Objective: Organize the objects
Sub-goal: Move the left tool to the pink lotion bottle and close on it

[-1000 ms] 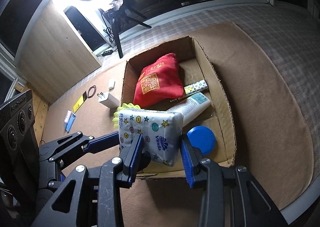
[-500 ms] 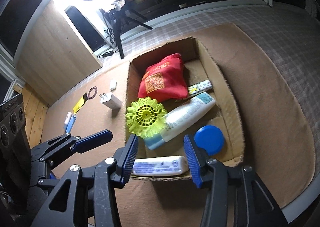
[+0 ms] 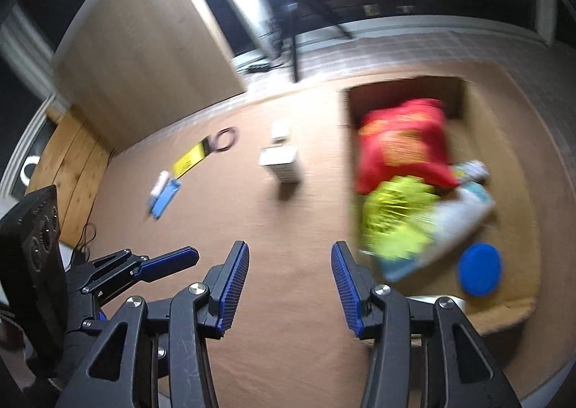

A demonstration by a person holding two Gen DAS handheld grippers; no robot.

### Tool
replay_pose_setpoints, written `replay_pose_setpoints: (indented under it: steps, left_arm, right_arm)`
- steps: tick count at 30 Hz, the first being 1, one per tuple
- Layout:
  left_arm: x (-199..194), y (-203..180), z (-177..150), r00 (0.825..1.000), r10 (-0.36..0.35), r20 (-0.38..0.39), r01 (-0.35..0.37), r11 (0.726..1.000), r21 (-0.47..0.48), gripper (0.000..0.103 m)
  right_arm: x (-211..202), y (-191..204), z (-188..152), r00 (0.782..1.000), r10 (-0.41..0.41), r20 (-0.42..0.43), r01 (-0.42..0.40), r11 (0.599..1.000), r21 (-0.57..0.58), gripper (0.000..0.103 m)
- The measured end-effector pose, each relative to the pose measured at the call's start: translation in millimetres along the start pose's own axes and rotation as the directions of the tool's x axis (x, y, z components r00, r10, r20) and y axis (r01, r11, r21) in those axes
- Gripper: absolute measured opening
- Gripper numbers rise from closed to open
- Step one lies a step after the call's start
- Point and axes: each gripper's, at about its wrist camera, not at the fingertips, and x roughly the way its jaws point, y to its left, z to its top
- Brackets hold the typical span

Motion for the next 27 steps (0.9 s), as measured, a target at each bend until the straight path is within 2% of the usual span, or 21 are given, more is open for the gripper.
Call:
replay_pose_setpoints:
  steps: [5,9,16,19,27]
  left_arm:
    - [-15,68,-20,0.997,0.071,-0.007,-0.071,0.991,-0.113,0.05]
    - [-28,119,-31,0.991,0.131,-0.01,-0.13,0.973,-0.188,0.05]
    - [-35,208,-21,0.973,0.228,-0.024,-0.225,0.929,-0.294,0.05]
    - [-27,241,-11,0.971,0.234,-0.043,-0.235,0.914,-0.33,0.05]
    - [10,278,22,0.972,0.217,-0.086,-0.233,0.911,-0.339,0.05]
  right_arm:
    - [38,44,13,0.996,0.059,-0.06,-0.062,0.997,-0.052,0.044]
    - [66,73,24,0.991,0.09,-0.095,-0.096,0.993,-0.064,0.044]
    - [110,112,43,0.985,0.113,-0.13,-0.122,0.99,-0.068,0.044]
    - [124,127,49,0.985,0.112,-0.135,-0.123,0.989,-0.081,0.044]
    - [154,145,61,0.983,0.098,-0.155,-0.11,0.992,-0.069,0.044]
